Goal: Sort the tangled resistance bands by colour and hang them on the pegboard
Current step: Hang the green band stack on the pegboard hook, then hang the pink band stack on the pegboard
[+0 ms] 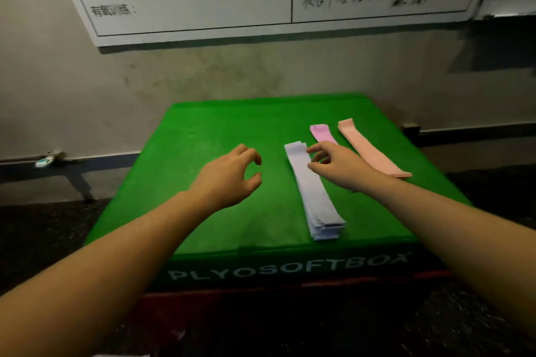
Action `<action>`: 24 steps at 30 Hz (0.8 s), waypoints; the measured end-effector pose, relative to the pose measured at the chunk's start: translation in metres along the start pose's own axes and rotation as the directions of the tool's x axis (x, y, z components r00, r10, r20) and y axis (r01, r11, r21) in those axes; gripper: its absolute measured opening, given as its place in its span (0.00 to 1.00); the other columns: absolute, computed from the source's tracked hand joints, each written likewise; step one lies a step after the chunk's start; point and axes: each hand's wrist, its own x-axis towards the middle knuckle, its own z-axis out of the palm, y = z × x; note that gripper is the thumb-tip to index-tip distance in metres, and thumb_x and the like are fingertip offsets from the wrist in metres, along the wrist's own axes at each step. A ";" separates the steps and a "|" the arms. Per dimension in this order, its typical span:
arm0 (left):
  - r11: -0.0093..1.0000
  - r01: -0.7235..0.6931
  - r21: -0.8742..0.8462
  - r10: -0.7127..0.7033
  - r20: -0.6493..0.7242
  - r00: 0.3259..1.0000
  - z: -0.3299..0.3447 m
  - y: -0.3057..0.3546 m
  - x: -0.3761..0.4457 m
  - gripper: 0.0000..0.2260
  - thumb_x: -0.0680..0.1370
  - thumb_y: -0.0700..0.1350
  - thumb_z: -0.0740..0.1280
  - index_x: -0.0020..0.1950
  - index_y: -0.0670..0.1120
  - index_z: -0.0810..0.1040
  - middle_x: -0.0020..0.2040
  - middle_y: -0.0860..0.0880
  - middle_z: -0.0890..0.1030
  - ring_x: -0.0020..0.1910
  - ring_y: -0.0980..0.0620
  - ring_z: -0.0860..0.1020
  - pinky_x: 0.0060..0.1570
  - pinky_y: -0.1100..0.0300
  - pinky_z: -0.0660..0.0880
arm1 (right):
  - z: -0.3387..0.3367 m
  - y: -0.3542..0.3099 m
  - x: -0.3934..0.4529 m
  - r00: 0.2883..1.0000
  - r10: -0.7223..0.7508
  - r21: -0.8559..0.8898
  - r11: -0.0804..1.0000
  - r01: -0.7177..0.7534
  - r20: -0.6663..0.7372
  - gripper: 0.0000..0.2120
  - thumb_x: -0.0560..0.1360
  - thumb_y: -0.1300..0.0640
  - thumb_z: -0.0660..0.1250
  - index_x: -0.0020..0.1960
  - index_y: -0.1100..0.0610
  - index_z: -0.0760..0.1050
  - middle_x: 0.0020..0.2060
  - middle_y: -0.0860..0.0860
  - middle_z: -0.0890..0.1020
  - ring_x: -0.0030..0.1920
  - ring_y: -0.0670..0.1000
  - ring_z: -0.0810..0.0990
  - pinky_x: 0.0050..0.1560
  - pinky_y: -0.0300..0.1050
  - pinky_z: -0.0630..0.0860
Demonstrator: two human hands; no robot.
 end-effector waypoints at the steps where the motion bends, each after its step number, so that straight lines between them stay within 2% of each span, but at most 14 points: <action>1: 0.999 -0.030 -0.030 0.030 0.020 0.999 0.011 0.010 0.010 0.12 0.79 0.55 0.64 0.61 0.54 0.74 0.61 0.54 0.75 0.53 0.50 0.79 0.48 0.55 0.75 | -0.006 0.014 -0.002 1.000 0.028 -0.002 1.000 -0.028 -0.011 0.15 0.77 0.54 0.67 0.63 0.51 0.76 0.52 0.49 0.81 0.44 0.47 0.80 0.42 0.41 0.76; 3: 0.994 -0.090 -0.058 0.093 0.064 0.994 0.032 0.030 0.031 0.11 0.79 0.53 0.63 0.61 0.54 0.74 0.60 0.55 0.78 0.53 0.52 0.78 0.49 0.56 0.76 | -0.015 0.039 -0.003 0.997 0.081 -0.007 0.997 -0.081 -0.011 0.14 0.77 0.54 0.67 0.63 0.52 0.77 0.53 0.50 0.82 0.42 0.47 0.80 0.38 0.41 0.76; 6: 0.986 -0.135 -0.102 0.146 0.119 0.982 0.060 0.052 0.061 0.10 0.80 0.51 0.62 0.61 0.54 0.74 0.59 0.55 0.80 0.52 0.53 0.78 0.51 0.54 0.77 | -0.020 0.070 0.000 0.988 0.152 0.009 0.988 -0.152 -0.005 0.14 0.77 0.54 0.66 0.62 0.52 0.78 0.52 0.50 0.83 0.45 0.53 0.84 0.45 0.48 0.82; 9: 0.974 -0.160 -0.160 0.183 0.138 0.973 0.083 0.067 0.089 0.09 0.80 0.48 0.62 0.60 0.53 0.75 0.58 0.54 0.80 0.52 0.54 0.77 0.52 0.54 0.77 | -0.024 0.096 0.006 0.978 0.198 0.021 0.980 -0.197 -0.058 0.13 0.77 0.57 0.66 0.60 0.52 0.79 0.49 0.49 0.82 0.45 0.53 0.83 0.40 0.38 0.78; 10: 0.969 -0.175 -0.174 0.201 0.142 0.969 0.089 0.072 0.098 0.09 0.80 0.47 0.63 0.60 0.52 0.76 0.58 0.54 0.80 0.52 0.54 0.77 0.52 0.54 0.77 | -0.027 0.105 0.010 0.975 0.205 0.011 0.979 -0.205 -0.083 0.13 0.76 0.56 0.66 0.60 0.52 0.80 0.50 0.49 0.82 0.45 0.52 0.83 0.40 0.39 0.76; 13: 0.957 -0.207 -0.203 0.242 0.165 0.956 0.107 0.085 0.130 0.10 0.81 0.44 0.63 0.61 0.49 0.77 0.58 0.52 0.81 0.54 0.52 0.78 0.54 0.55 0.76 | -0.034 0.128 0.022 0.969 0.219 -0.019 0.975 -0.223 -0.116 0.13 0.75 0.55 0.66 0.58 0.49 0.81 0.52 0.49 0.83 0.46 0.51 0.82 0.48 0.45 0.78; 16: 0.951 -0.215 -0.222 0.258 0.188 0.948 0.127 0.094 0.165 0.10 0.81 0.43 0.62 0.62 0.48 0.76 0.60 0.49 0.81 0.57 0.49 0.79 0.57 0.52 0.76 | -0.042 0.147 0.038 0.952 0.270 -0.019 0.961 -0.276 -0.144 0.13 0.75 0.57 0.65 0.57 0.49 0.82 0.53 0.50 0.83 0.47 0.52 0.82 0.49 0.45 0.78; 19: 0.957 -0.208 -0.203 0.250 0.210 0.945 0.144 0.106 0.197 0.12 0.82 0.40 0.60 0.64 0.48 0.76 0.63 0.49 0.80 0.60 0.49 0.78 0.59 0.53 0.75 | -0.049 0.162 0.055 0.936 0.296 -0.001 0.953 -0.302 -0.189 0.13 0.75 0.58 0.64 0.57 0.50 0.82 0.55 0.51 0.84 0.52 0.52 0.82 0.55 0.46 0.77; 22: 0.966 -0.218 -0.139 0.250 0.281 0.927 0.160 0.110 0.231 0.16 0.81 0.36 0.59 0.67 0.48 0.74 0.66 0.49 0.78 0.63 0.49 0.77 0.62 0.52 0.74 | -0.047 0.168 0.071 0.940 0.317 0.014 0.948 -0.318 -0.128 0.13 0.75 0.58 0.66 0.59 0.52 0.82 0.56 0.52 0.84 0.55 0.52 0.81 0.58 0.46 0.77; 24: 0.973 -0.216 -0.084 0.232 0.336 0.913 0.169 0.105 0.253 0.20 0.80 0.33 0.58 0.68 0.49 0.73 0.67 0.47 0.78 0.62 0.47 0.77 0.59 0.50 0.76 | -0.037 0.167 0.080 0.945 0.316 0.015 0.949 -0.316 -0.082 0.14 0.76 0.56 0.68 0.61 0.55 0.81 0.58 0.52 0.83 0.56 0.51 0.81 0.59 0.45 0.76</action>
